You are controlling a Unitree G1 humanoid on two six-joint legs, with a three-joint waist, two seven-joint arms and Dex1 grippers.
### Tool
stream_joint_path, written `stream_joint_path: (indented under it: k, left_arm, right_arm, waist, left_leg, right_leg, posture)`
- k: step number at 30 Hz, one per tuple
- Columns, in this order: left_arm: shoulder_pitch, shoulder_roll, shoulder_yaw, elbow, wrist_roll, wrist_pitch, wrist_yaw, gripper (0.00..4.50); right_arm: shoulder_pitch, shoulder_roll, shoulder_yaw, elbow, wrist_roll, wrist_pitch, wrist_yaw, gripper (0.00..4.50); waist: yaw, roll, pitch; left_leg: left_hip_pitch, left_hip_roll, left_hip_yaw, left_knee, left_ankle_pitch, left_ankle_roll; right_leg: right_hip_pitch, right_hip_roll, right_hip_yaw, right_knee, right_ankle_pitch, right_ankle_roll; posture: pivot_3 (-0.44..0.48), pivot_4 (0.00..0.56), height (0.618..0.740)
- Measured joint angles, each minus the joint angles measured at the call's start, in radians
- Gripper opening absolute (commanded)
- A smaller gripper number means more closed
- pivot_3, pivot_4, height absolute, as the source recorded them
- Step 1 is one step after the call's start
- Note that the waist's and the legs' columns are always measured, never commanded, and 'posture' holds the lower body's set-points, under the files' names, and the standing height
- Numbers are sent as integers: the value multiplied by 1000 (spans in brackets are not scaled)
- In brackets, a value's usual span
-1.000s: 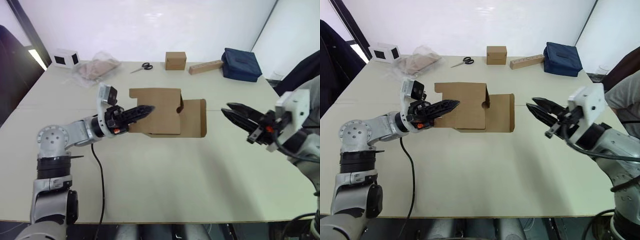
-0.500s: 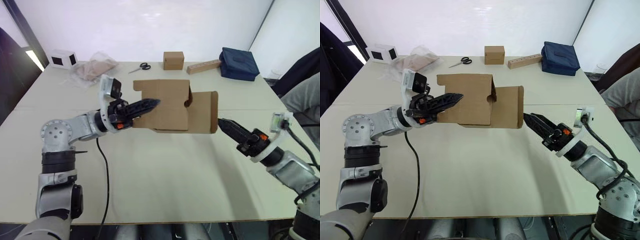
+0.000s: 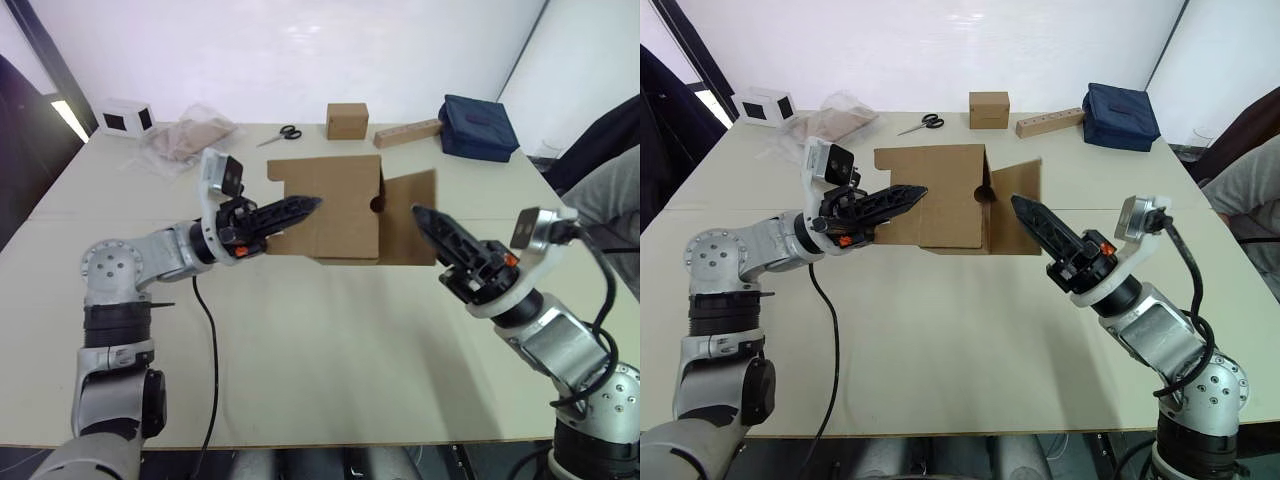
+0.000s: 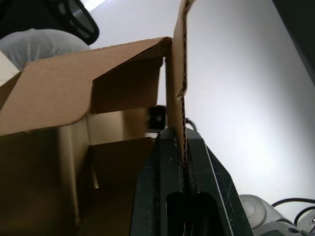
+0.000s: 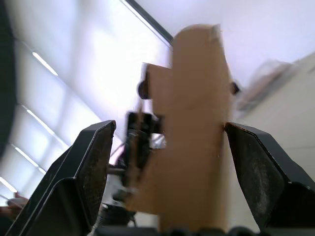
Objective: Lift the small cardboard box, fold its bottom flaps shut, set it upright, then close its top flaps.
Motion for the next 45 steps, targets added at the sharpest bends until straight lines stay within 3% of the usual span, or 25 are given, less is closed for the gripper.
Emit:
stream_joint_path:
  k: [13, 16, 20, 45]
  left_arm:
    - [9, -4, 0, -5, -1, -5, 21, 0]
    - [11, -4, 0, -10, -2, -5, 22, 0]
    - [23, -4, 0, -16, -5, -5, 27, 0]
    - [26, -3, 0, -16, -15, -6, 31, 0]
  right_arm:
    - [57, -46, 81, -33, 26, -86, -46, 3704]
    - [73, -52, 91, -33, 8, -89, -42, 3015]
    - [80, -63, 95, -33, -3, -103, -35, 1437]
    - [92, -94, 114, -33, -129, -131, -24, 1437]
  waist:
    - [1, 0, 0]
    - [1, 0, 0]
    - [2, 0, 0]
    - [2, 0, 0]
  left_leg:
    - [0, 0, 0, 0, 0, 0]
    - [0, 0, 0, 0, 0, 0]
    - [0, 0, 0, 0, 0, 0]
    - [0, 0, 0, 0, 0, 0]
  right_leg:
    - [0, -1, 0, 0, 0, 0]
    - [0, -1, 0, 0, 0, 0]
    - [0, -1, 0, 0, 0, 0]
    - [0, -1, 0, 0, 0, 0]
  posture:
    - [0, 150, 740]
    - [0, 150, 740]
    - [0, 150, 740]
    - [0, 150, 740]
